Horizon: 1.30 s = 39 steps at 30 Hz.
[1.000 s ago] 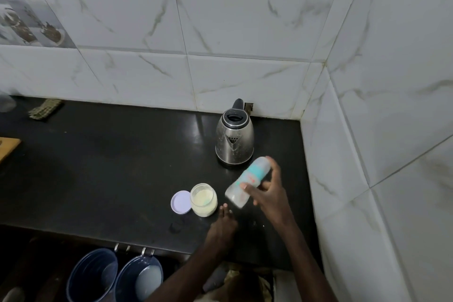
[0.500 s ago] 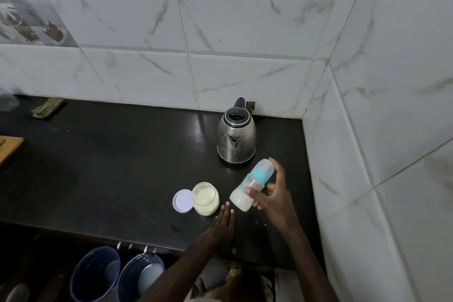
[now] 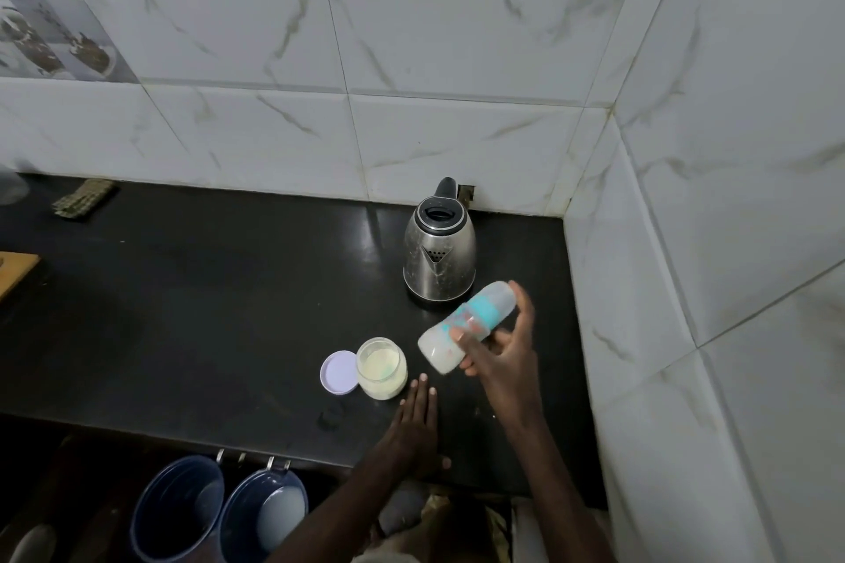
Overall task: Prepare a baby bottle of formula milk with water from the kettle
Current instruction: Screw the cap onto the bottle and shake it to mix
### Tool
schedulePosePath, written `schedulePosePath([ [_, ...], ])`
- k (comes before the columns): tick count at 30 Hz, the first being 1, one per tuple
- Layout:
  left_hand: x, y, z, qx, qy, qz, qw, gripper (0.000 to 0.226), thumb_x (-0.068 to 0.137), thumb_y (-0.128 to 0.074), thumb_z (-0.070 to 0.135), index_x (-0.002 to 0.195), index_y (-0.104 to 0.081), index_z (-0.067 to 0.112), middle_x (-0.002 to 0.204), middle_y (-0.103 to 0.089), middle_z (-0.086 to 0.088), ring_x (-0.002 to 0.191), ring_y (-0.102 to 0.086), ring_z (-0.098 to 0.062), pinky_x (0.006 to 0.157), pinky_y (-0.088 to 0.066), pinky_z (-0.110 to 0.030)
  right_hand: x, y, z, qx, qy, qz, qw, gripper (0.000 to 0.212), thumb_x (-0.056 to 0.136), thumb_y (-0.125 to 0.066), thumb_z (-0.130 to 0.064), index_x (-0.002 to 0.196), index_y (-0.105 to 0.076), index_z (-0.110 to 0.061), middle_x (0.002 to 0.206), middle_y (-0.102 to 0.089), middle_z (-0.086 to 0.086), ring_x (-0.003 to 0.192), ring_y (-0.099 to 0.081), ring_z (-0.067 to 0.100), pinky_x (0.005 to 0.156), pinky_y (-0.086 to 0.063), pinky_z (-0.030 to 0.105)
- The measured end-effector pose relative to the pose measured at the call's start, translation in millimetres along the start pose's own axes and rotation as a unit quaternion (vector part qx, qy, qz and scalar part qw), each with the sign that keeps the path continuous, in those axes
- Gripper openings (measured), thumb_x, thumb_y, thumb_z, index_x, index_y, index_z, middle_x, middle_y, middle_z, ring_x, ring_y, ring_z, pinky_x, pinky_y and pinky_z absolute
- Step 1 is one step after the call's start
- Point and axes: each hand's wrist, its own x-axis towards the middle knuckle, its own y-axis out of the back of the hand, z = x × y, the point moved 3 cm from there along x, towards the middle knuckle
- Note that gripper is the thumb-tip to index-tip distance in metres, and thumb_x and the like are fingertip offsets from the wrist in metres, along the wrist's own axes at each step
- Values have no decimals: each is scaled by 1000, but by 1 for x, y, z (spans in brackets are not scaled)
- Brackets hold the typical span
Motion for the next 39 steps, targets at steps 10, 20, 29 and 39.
schedulePosePath([
  [10, -2, 6, 2, 3, -1, -13, 1000, 115, 95, -61, 56, 159, 15, -3, 166, 23, -27, 156, 19, -41, 127, 2, -49, 4, 8, 2, -62, 9, -66, 996, 97, 83, -87, -17, 152, -30, -52, 121, -73, 3, 94, -78, 15, 67, -64, 33],
  [20, -3, 9, 3, -6, 4, -26, 1000, 111, 96, -62, 52, 160, 11, -2, 167, 19, -26, 156, 18, -40, 127, 4, -47, -6, 3, 12, -61, -30, -38, 997, 84, 88, -82, -20, 148, -32, -50, 110, -74, 4, 76, -76, 17, 60, -58, 26],
  [29, -4, 10, 3, -9, 3, -45, 999, 109, 97, -61, 53, 162, 9, 0, 169, 13, -25, 158, 12, -40, 127, 3, -48, -7, -3, 8, -92, -22, -103, 990, 92, 84, -86, -23, 152, -30, -52, 115, -75, 4, 79, -76, 10, 63, -58, 23],
  [39, -4, 9, 3, -14, 2, -32, 999, 113, 96, -61, 52, 160, 15, -1, 167, 21, -26, 156, 19, -40, 127, 5, -47, -2, 0, 2, -84, -18, -74, 993, 86, 86, -85, -23, 146, -33, -55, 107, -77, 4, 72, -75, 11, 60, -58, 24],
])
